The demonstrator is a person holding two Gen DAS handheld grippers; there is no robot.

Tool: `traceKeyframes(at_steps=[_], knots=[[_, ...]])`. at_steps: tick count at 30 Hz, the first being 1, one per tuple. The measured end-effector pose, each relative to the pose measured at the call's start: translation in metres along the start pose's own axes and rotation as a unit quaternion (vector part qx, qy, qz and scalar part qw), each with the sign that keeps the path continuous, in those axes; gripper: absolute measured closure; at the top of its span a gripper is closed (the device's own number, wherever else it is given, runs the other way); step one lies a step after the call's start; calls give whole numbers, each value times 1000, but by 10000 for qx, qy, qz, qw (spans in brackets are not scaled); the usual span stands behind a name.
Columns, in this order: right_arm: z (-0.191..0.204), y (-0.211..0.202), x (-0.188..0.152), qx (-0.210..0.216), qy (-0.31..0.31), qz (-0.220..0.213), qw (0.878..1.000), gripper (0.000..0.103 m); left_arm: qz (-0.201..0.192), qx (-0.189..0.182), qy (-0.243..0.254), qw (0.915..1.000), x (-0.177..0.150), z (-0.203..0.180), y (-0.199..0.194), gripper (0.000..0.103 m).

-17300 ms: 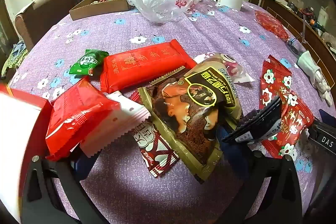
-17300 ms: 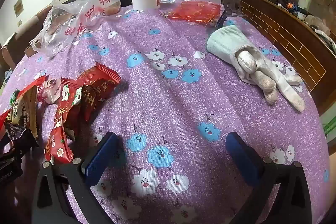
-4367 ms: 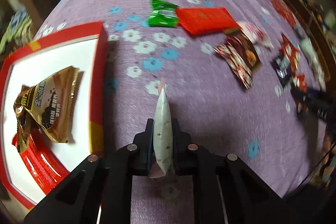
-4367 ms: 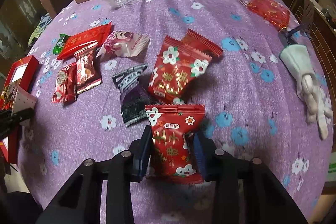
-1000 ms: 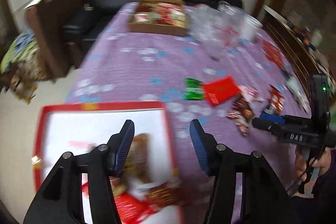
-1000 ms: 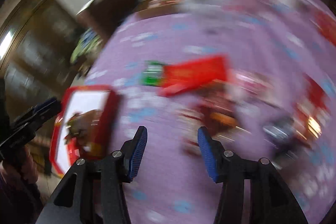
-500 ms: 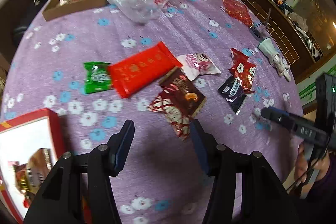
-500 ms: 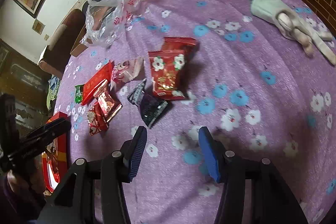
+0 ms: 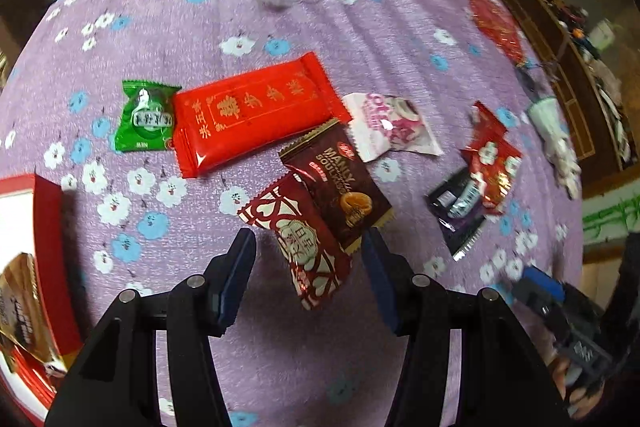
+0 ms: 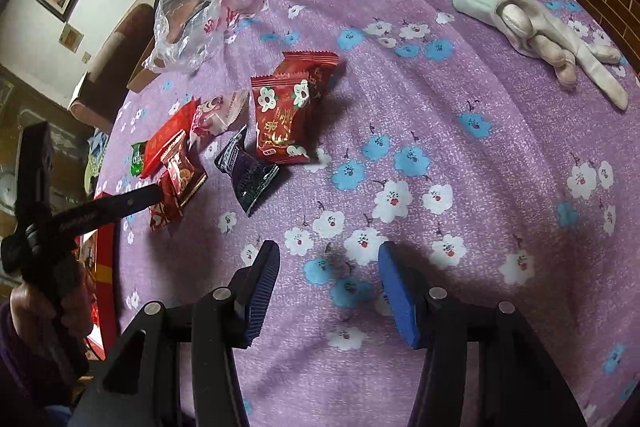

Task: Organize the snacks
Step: 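Grasp the dark red patterned packet with the left tool, then grasp the dark purple packet with the right tool while the left tool holds its packet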

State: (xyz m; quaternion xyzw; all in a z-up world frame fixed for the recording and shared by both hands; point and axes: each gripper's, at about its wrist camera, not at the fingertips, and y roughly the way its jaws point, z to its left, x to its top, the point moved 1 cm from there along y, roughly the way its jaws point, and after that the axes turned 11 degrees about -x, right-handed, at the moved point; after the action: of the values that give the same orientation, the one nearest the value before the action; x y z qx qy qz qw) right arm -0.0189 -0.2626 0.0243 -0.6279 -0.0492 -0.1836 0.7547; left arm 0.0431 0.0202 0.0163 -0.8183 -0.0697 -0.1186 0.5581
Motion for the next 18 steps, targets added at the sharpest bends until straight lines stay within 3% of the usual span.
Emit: traceKeyframes(at_steps=[3,7,9,11,18], knots=[[0,-2,2,-17,-137,-27,9999,49,8,61,-250,9997,1,2,11,50],[4,-2,6,5,-309,-5,9995,49,-358,211,-205,9989,0,1,11,49],[7,-1,8,23,-390,-12,9992,49,-440,282,-152,9985,0,3,10,55],[12,-1,11,43,-496,-22,9988,49,-466,477,9,9978,-2,7,8,78],[48,2,26,231,-1059,-135,9940,49,-380,308,205,9986,-21,29,-6,82]])
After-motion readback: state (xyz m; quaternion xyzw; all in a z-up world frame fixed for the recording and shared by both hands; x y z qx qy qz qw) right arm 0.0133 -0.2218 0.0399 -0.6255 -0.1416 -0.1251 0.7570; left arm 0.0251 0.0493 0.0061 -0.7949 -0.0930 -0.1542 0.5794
